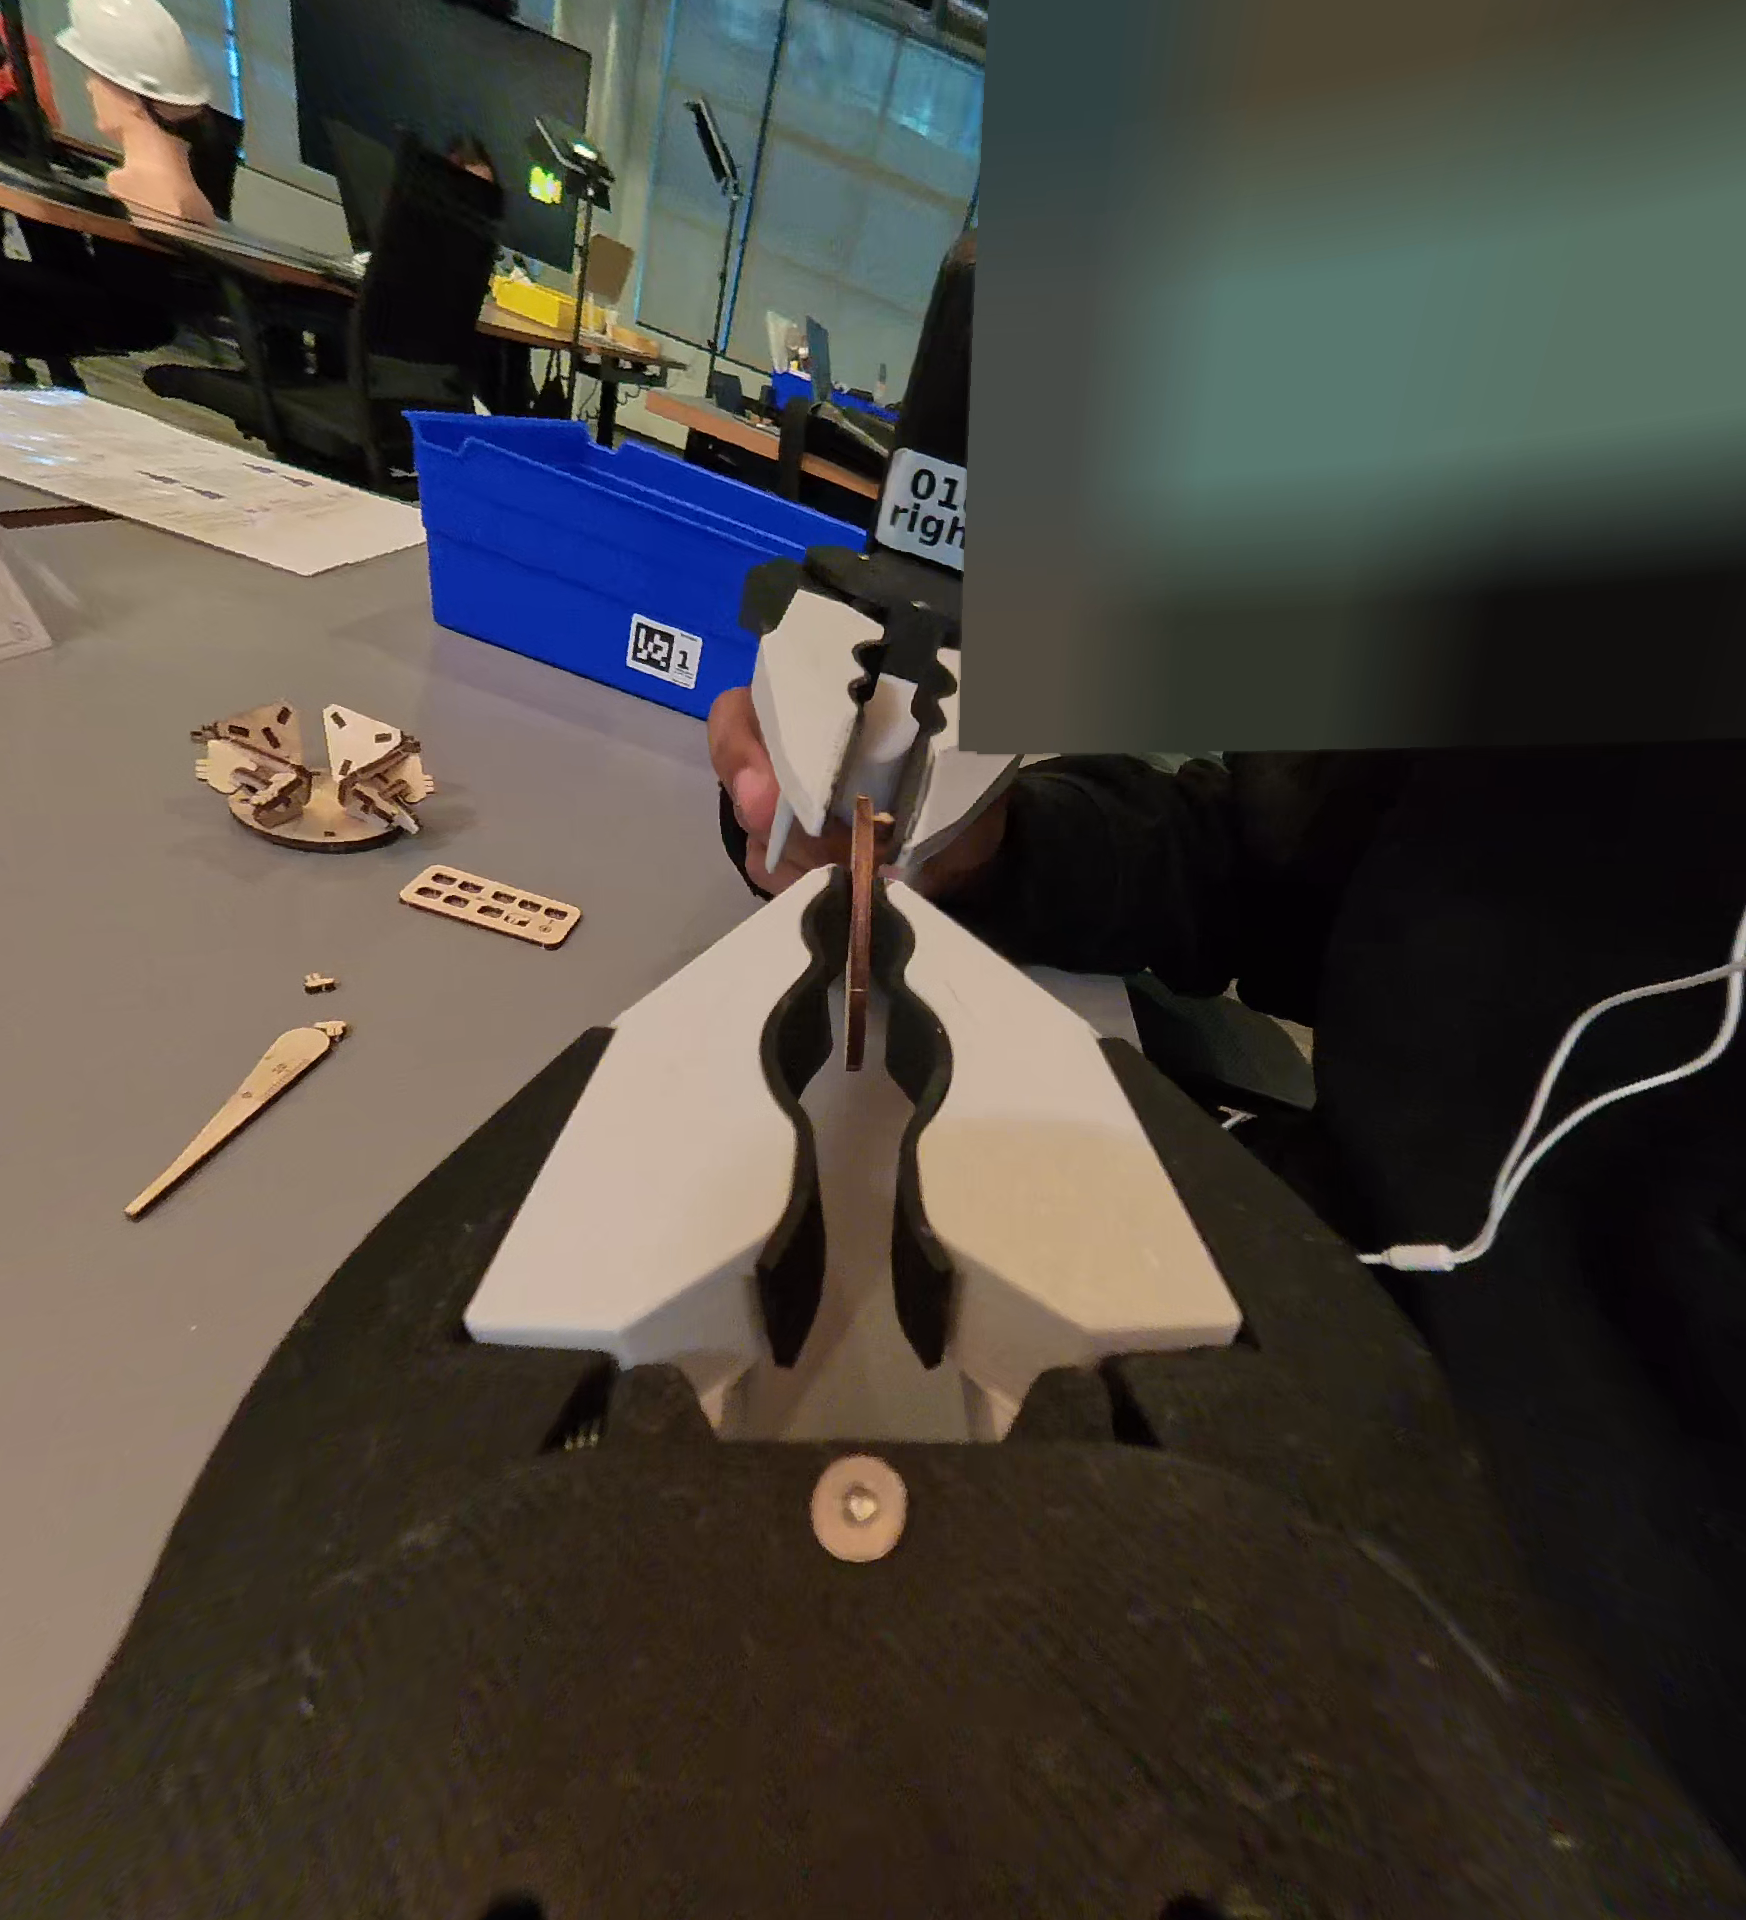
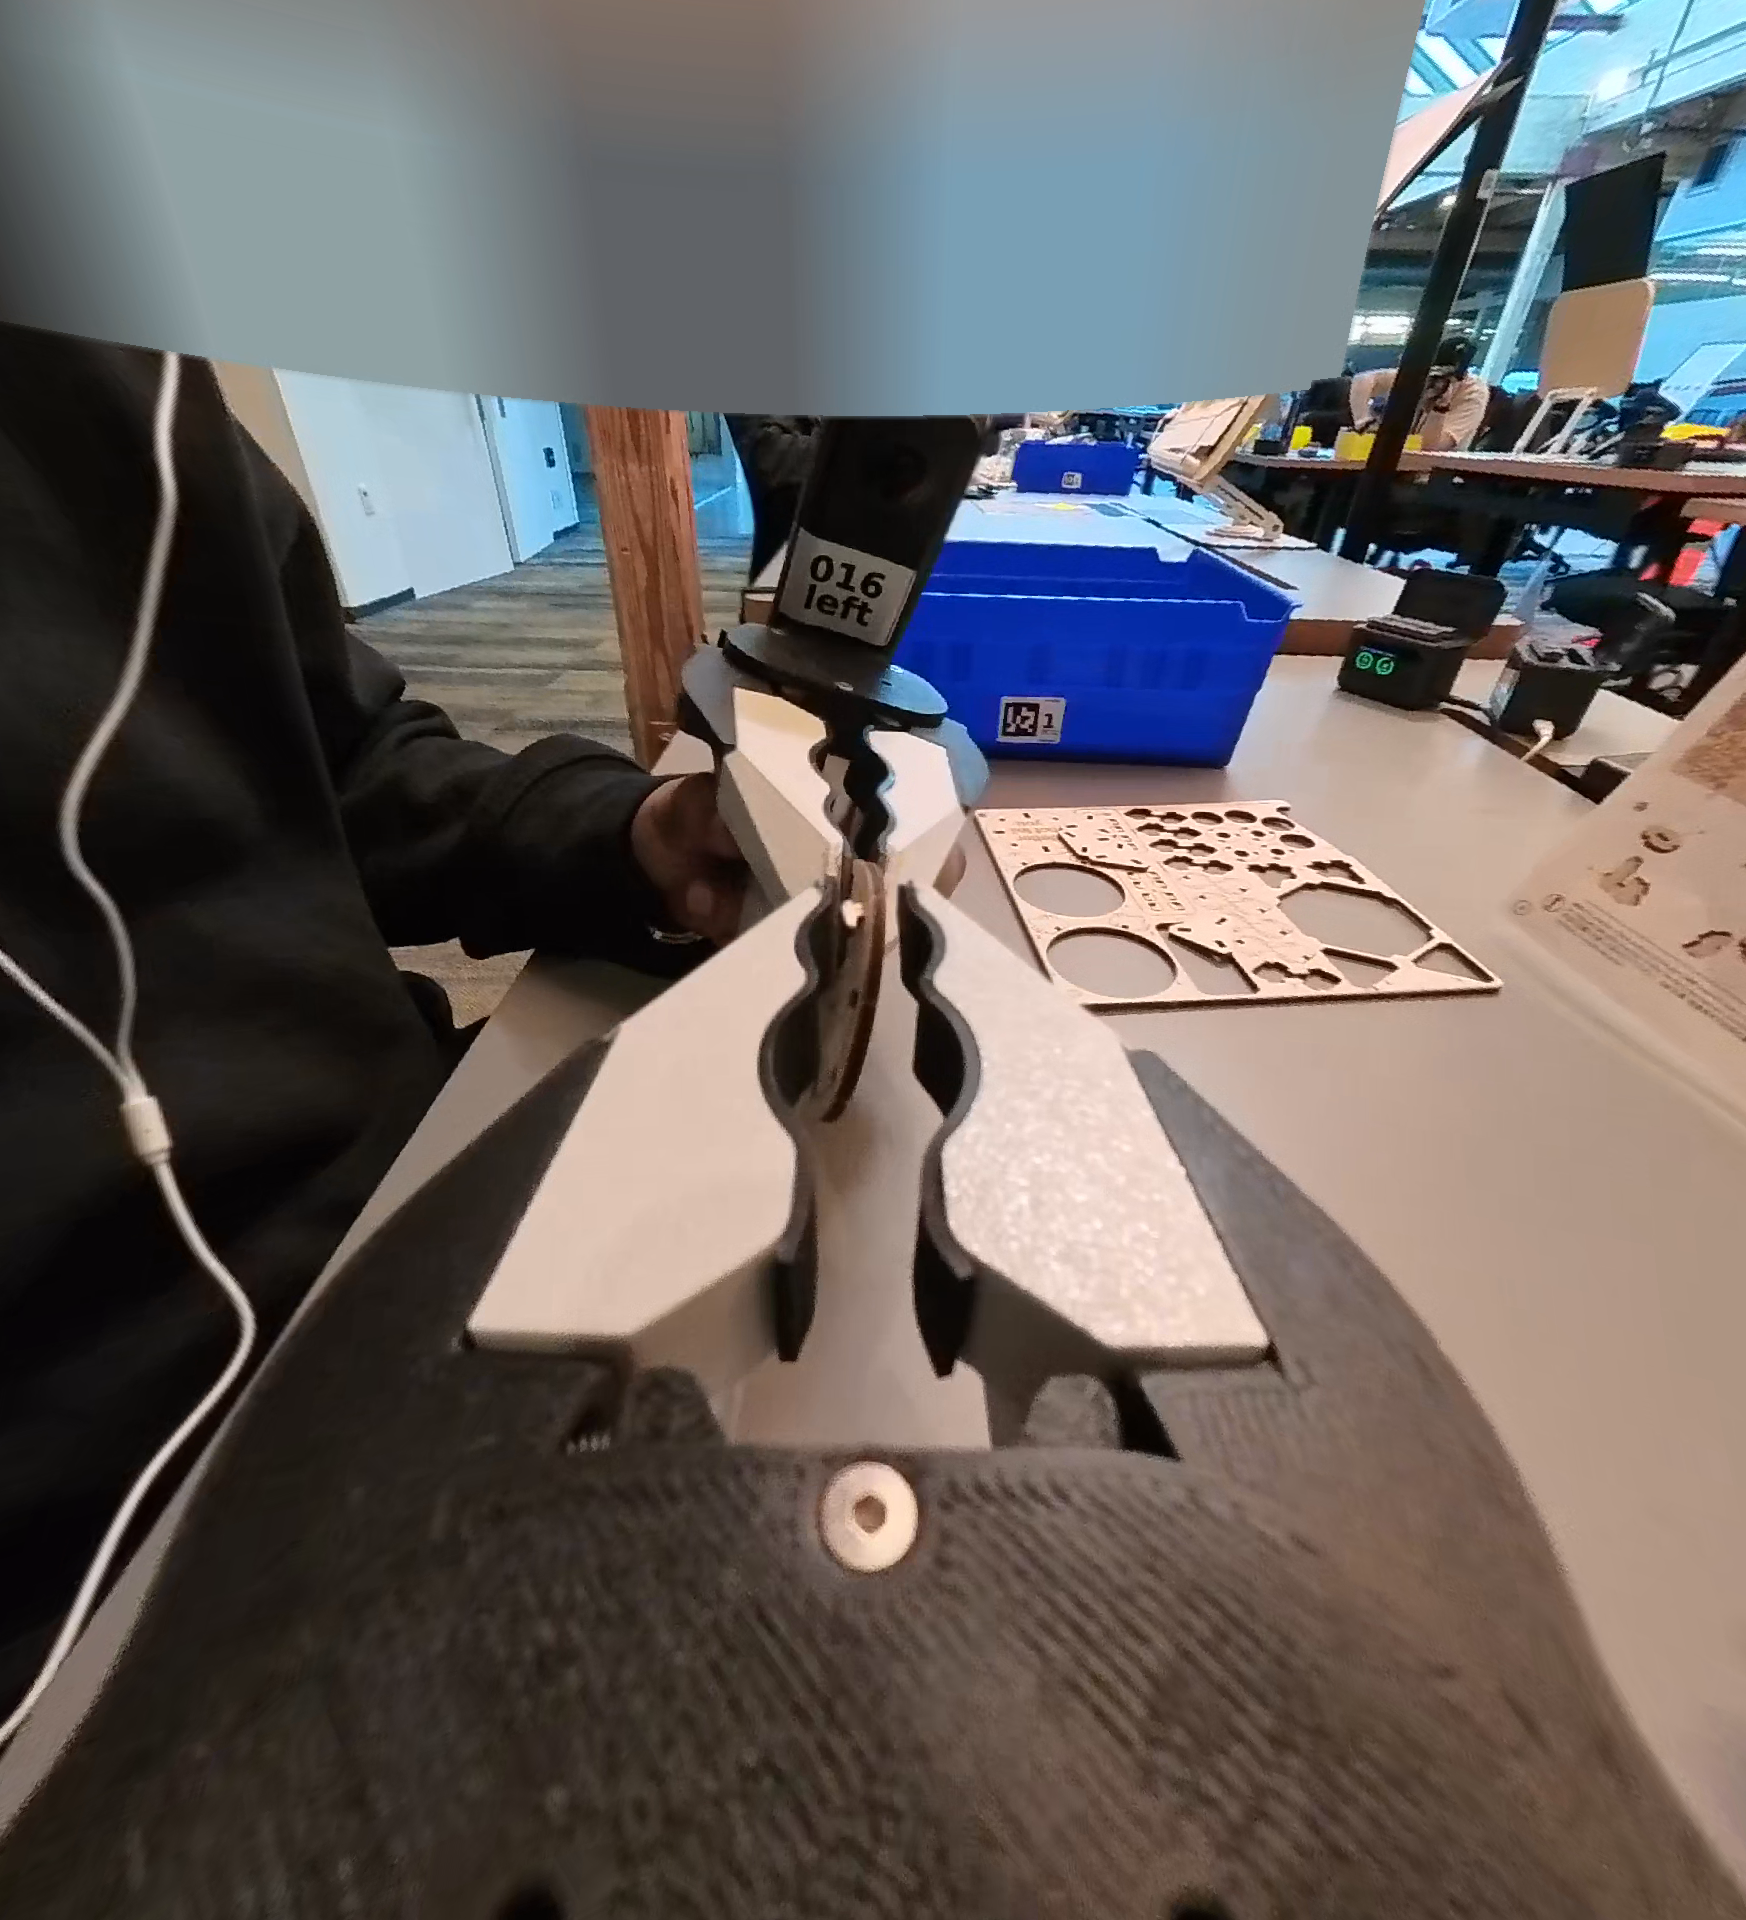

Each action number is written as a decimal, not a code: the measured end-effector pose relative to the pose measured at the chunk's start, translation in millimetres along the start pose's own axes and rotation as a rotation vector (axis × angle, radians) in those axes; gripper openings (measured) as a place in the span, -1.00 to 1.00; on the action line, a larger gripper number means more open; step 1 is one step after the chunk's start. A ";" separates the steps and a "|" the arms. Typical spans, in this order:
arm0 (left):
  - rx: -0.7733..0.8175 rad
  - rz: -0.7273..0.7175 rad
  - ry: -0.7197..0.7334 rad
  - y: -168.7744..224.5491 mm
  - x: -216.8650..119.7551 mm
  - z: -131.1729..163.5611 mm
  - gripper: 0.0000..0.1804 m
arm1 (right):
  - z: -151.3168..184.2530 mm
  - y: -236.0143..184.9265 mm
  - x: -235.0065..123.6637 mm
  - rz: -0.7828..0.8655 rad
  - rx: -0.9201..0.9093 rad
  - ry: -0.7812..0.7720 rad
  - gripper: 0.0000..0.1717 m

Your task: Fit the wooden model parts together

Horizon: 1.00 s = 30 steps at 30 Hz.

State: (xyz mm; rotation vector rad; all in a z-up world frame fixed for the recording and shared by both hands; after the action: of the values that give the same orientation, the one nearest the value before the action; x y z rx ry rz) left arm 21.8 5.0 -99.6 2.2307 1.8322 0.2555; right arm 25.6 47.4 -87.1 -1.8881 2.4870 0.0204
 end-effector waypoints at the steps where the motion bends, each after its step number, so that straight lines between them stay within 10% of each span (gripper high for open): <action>1: -0.004 0.004 0.003 0.2 -0.3 -0.4 -1.00 | -1.1 -0.7 -0.8 -0.009 0.003 0.007 -0.91; 30: 0.178 -0.130 -0.091 0.0 1.5 8.8 -1.00 | 9.0 -0.4 -4.8 -0.075 0.098 -0.054 -0.94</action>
State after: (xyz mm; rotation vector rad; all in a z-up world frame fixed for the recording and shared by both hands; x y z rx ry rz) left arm 24.6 5.8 -108.0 2.1825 2.0103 -0.0332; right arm 27.4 52.1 -96.0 -1.9135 2.3360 -0.0506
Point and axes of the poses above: each gripper's, where its closed fingertips meet, x out along the fingers, z out of its underside, y = z × x across the jaws, the point moved 3 cm from there along -x, back along the fingers, and after that the axes turned 1 degree about x, right-handed, at the moved point
